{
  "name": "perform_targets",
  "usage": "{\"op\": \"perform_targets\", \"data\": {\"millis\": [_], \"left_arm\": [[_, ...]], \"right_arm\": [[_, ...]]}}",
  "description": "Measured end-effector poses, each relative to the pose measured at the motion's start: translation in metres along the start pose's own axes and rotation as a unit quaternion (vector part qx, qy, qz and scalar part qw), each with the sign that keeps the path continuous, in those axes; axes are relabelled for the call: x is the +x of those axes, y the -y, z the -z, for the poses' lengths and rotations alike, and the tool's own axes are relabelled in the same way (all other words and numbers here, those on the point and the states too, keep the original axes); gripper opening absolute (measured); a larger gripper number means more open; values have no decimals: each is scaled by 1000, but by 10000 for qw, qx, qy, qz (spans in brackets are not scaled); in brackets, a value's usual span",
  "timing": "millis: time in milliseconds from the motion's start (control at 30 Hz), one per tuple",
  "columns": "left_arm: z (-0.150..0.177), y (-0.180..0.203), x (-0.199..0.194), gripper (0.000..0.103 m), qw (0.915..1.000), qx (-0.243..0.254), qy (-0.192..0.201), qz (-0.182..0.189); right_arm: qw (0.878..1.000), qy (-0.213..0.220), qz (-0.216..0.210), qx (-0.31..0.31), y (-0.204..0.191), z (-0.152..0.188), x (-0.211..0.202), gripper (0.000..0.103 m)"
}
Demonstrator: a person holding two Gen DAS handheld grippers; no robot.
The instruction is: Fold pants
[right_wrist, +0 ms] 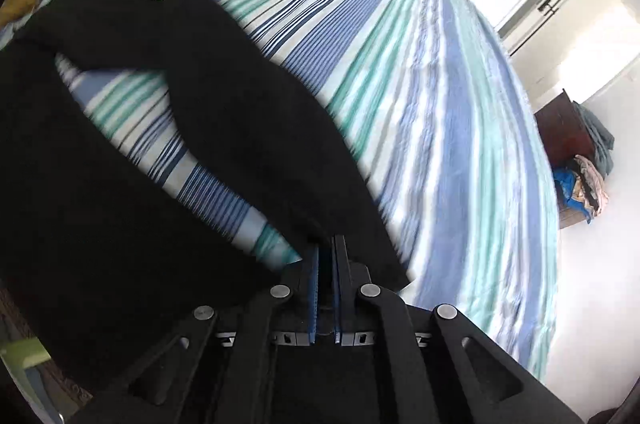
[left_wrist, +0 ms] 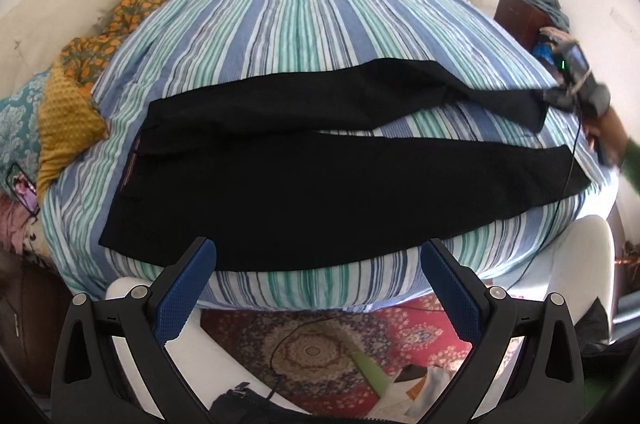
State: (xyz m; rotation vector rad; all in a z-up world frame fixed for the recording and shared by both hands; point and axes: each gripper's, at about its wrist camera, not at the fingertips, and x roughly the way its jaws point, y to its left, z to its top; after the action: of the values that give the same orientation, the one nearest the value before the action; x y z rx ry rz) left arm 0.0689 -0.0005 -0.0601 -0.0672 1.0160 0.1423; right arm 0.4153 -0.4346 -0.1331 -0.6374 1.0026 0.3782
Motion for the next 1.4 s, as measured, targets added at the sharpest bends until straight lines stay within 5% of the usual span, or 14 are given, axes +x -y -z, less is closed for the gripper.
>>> {"op": "perform_targets", "data": {"millis": [100,133,200,300,367,467,533,667,767,833,967,1100,1233,1400], "left_arm": [[-12,14,9,102,9998,207,-5,53],[-15,19,11,102,9996,284,37,47],[-20,27,12,102,9992,391,119,11],[-22,31,21,102,9989,451,85,7],[-24,31,33,102,9989,416,-163,115],[-27,31,47,102,9982,397,-416,196],[-28,35,49,102,9982,435,-389,125],[-28,35,52,102,9985,375,-392,4],[-27,29,58,102,9982,233,-545,44],[-27,25,61,102,9981,177,-596,52],[-24,21,62,102,9986,133,-505,53],[-22,21,71,102,9979,125,-606,197],[-22,23,66,102,9985,212,-496,118],[-22,21,71,102,9980,142,-600,106]], "right_arm": [[9944,448,704,644,97,-63,-13,9],[9906,429,833,996,133,-80,-9,40],[9763,90,1206,1793,195,-97,7,75],[9610,323,895,2598,238,-82,17,75],[9474,272,88,3188,240,-58,38,73],[8883,97,-1608,4300,220,-10,89,60],[8426,29,-2254,4892,197,14,117,57],[7965,202,-2417,5539,183,34,159,57],[7463,621,-2604,6094,184,44,172,56],[7282,636,-2763,6239,190,45,177,9],[7690,964,-2501,5803,203,51,130,9],[8151,431,-1995,5421,191,83,105,10],[8528,14,-1613,4967,186,86,109,48],[8932,352,-1121,4341,225,41,105,49]]}}
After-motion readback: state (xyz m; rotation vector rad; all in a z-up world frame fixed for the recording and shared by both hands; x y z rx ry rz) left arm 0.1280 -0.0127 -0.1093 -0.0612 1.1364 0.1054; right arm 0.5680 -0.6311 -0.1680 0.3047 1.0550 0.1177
